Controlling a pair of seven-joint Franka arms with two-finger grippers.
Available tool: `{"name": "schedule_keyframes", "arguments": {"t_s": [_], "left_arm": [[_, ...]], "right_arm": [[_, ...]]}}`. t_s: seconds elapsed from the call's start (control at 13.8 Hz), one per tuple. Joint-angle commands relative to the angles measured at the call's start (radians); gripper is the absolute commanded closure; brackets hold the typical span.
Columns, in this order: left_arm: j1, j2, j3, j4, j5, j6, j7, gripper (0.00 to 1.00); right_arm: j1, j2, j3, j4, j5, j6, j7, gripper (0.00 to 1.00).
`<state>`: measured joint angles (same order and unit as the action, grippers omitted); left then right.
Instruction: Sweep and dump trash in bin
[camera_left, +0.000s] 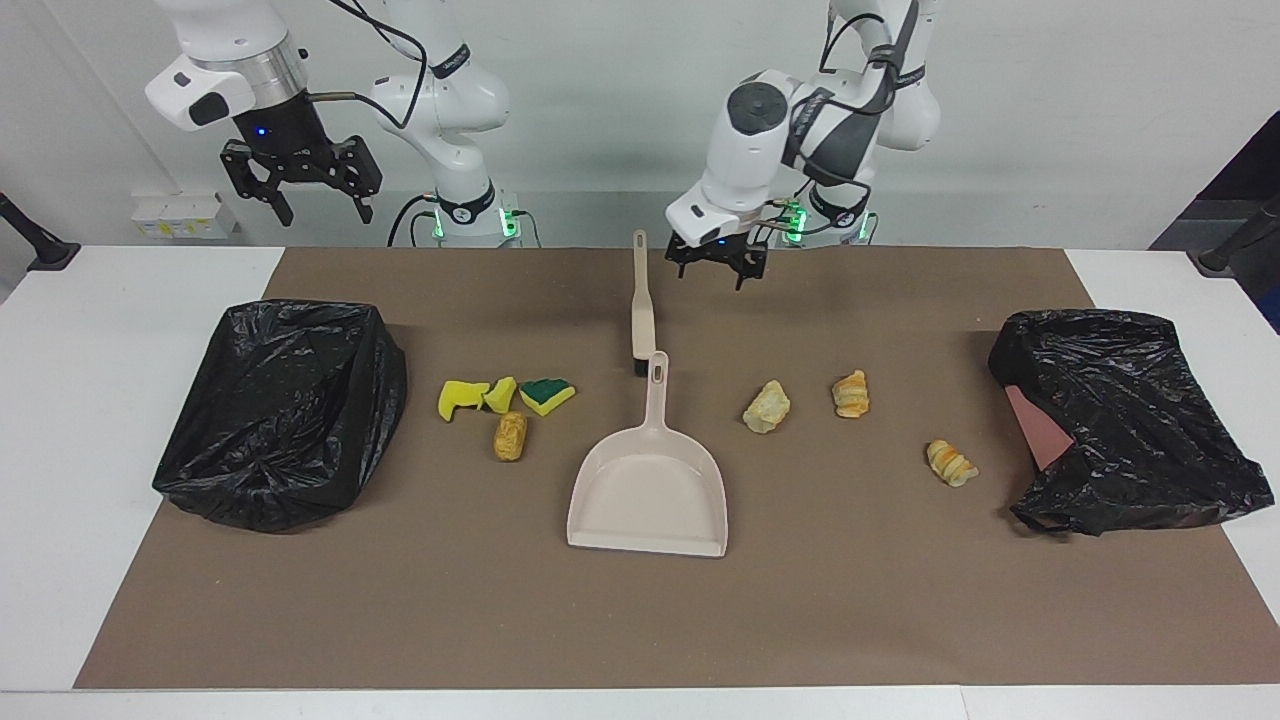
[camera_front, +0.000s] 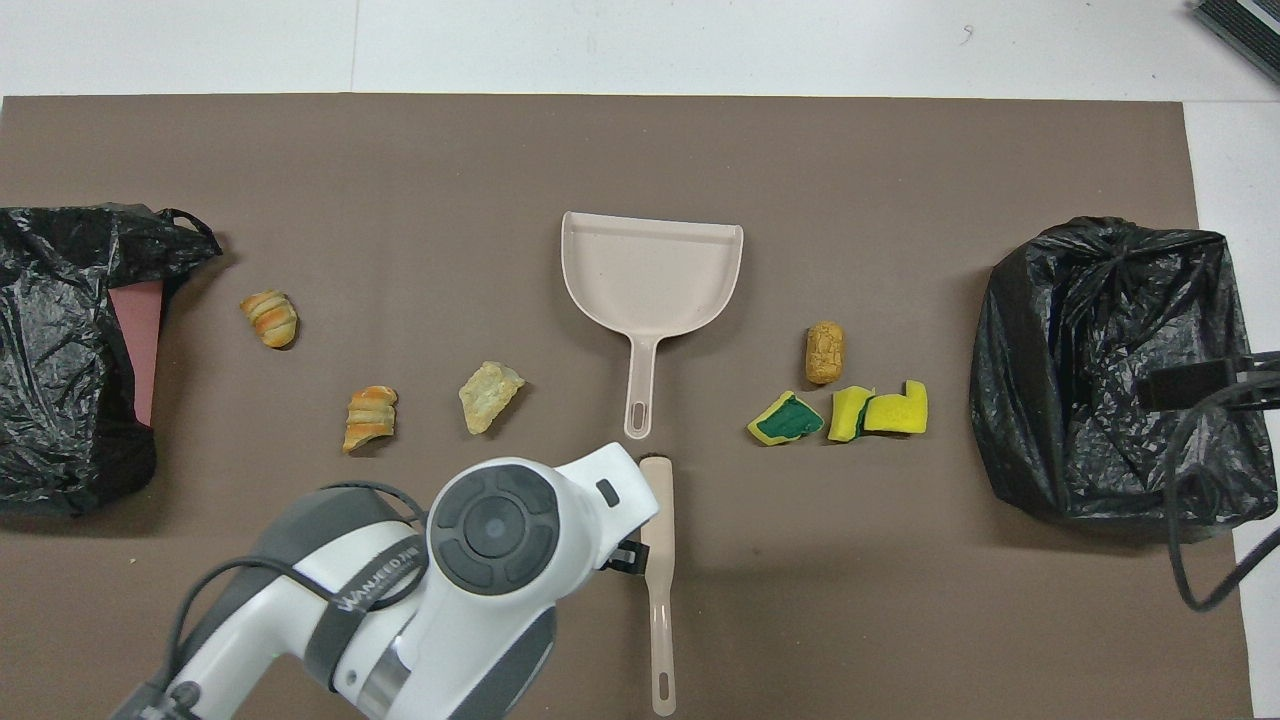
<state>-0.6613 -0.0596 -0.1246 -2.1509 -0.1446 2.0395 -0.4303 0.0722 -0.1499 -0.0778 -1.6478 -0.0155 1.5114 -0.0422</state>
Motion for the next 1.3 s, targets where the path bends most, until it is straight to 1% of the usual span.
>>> {"name": "schedule_keyframes", "arguments": {"t_s": [0.0, 0.29, 0.43, 0.58, 0.72, 0.8, 0.87, 0.94, 1.01, 1.23], "left_arm": [[-0.098, 0.010, 0.020, -0.066, -0.007, 0.106, -0.066, 0.00], [-0.181, 0.078, 0.020, -0.076, -0.021, 0.208, -0.117, 0.00], [-0.211, 0.090, 0.020, -0.078, -0.029, 0.209, -0.126, 0.00], [-0.250, 0.112, 0.020, -0.078, -0.029, 0.212, -0.177, 0.00], [-0.262, 0.129, 0.020, -0.076, -0.029, 0.217, -0.186, 0.00], [-0.262, 0.130, 0.020, -0.076, -0.029, 0.218, -0.198, 0.14], [-0.262, 0.130, 0.020, -0.076, -0.029, 0.218, -0.226, 0.41], [-0.262, 0.129, 0.020, -0.076, -0.029, 0.217, -0.243, 0.80], [-0.261, 0.129, 0.020, -0.076, -0.029, 0.212, -0.239, 1.00], [-0.241, 0.123, 0.022, -0.076, -0.030, 0.183, -0.238, 1.00]], "right_arm": [[-0.011, -0.014, 0.003, -0.020, 0.000, 0.007, -0.022, 0.00], [-0.011, -0.014, 0.003, -0.018, 0.000, 0.007, -0.024, 0.00], [-0.011, -0.014, 0.003, -0.018, 0.000, 0.006, -0.027, 0.00], [-0.011, -0.016, 0.003, -0.020, 0.000, 0.006, -0.027, 0.00], [-0.011, -0.014, 0.003, -0.018, 0.000, 0.007, -0.028, 0.00], [-0.011, -0.014, 0.003, -0.018, 0.000, 0.006, -0.028, 0.00], [-0.012, -0.014, 0.003, -0.020, 0.000, 0.006, -0.030, 0.00], [-0.011, -0.014, 0.003, -0.018, 0.000, 0.006, -0.030, 0.00], [-0.011, -0.014, 0.003, -0.018, 0.000, 0.006, -0.030, 0.00], [-0.011, -0.014, 0.003, -0.018, 0.002, 0.006, -0.030, 0.00]]}}
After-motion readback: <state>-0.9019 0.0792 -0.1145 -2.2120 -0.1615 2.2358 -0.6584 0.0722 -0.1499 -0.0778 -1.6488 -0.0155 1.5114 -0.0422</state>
